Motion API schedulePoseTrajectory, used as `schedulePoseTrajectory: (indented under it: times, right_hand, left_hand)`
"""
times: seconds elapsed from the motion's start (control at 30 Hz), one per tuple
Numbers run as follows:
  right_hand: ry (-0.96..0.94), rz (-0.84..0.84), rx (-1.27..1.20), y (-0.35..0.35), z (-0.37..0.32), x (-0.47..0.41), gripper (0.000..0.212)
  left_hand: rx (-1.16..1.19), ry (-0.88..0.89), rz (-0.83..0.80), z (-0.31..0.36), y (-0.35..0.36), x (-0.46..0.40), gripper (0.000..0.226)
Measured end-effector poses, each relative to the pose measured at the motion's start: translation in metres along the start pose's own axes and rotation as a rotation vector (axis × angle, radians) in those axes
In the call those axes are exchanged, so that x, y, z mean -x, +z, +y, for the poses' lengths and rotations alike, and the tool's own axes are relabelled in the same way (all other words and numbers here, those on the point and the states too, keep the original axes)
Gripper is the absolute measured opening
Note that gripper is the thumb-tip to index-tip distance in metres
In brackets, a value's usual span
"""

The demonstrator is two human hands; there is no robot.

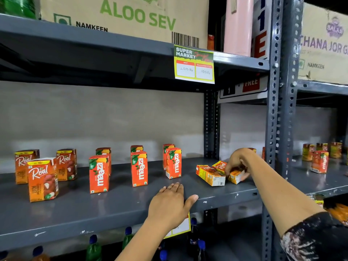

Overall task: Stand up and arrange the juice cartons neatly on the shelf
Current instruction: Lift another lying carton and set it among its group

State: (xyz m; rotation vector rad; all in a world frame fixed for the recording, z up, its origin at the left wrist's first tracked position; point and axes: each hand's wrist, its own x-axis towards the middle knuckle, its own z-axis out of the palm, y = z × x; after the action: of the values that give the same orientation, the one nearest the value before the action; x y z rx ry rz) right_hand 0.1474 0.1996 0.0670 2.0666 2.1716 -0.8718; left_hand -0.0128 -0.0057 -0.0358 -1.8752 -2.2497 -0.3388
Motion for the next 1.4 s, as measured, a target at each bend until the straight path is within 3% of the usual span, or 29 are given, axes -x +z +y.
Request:
schedulePoseTrajectory:
  times: [0.1, 0.23, 0.47, 0.57, 0.67, 1.07, 1.4]
  right_hand:
    - [-0.042, 0.018, -0.001, 0.006, 0.001, -0.004, 0.022]
    - [-0.108, 0.028, -0.279, 0.011, 0.017, -0.002, 0.019]
    - [-0.518, 0.181, -1.166, 0.013, 0.026, 0.025, 0.057]
    - [-0.702, -0.020, -1.379, 0.029, 0.008, 0.059, 0.051]
    - [-0.769, -0.226, -1.592, 0.052, -0.015, 0.087, 0.051]
    - [-1.105, -0.523, -1.551, 0.129, -0.075, 0.198, 0.062]
    - [-1.193, -0.555, -1.464, 0.149, -0.085, 0.225, 0.062]
  left_hand:
    - [0.023, 0.016, -0.037, -0.003, -0.002, -0.001, 0.075]
    - [0.057, 0.053, -0.097, -0.019, -0.009, -0.001, 0.078]
    - [0.030, 0.065, -0.061, -0.047, -0.013, 0.021, 0.073]
    - [0.022, 0.049, -0.060, -0.053, -0.016, 0.027, 0.072]
    - [0.000, 0.036, -0.074, -0.058, -0.019, 0.032, 0.071]
    - [-0.048, 0.000, -0.113, -0.083, -0.024, 0.044, 0.080]
    - [-0.025, 0.028, -0.074, -0.090, -0.013, 0.037, 0.081]
